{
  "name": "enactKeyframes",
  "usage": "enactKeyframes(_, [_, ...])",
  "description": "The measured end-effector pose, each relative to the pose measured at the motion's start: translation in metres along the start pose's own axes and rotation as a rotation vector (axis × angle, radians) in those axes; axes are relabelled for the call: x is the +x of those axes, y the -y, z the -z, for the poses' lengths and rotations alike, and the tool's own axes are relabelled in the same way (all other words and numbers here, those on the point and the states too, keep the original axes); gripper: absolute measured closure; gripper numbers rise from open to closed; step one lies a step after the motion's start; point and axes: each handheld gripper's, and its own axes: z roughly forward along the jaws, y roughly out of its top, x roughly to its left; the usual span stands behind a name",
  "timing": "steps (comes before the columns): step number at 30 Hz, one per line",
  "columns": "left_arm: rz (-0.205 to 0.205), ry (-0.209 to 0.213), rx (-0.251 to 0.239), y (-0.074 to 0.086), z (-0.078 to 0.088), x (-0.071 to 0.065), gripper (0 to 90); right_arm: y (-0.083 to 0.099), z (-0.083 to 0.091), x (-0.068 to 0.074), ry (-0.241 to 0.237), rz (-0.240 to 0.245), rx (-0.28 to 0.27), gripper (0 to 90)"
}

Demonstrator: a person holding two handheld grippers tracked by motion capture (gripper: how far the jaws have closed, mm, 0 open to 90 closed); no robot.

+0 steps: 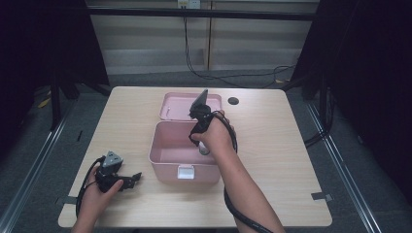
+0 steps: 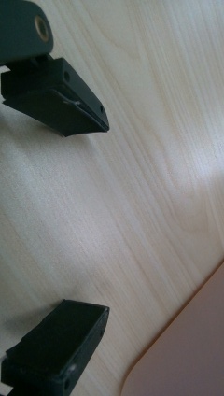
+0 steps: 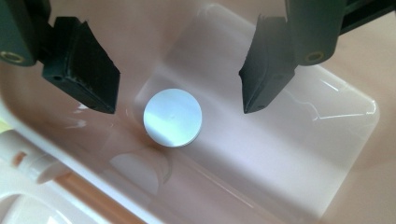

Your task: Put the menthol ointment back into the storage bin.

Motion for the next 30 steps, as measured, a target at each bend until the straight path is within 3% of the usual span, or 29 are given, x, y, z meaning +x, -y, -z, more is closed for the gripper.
enactKeyframes(13, [0.000, 0.004, 0.002, 0.000, 0.000, 0.000, 9.7, 0.007, 0.013, 0.005, -0.011, 0.135, -0.018, 25.6])
enactKeyframes(30, [0.000, 0.005, 0.003, 0.000, 0.000, 0.000, 9.5, 0.026, 0.046, -0.005, -0.044, 0.198, -0.038, 24.3])
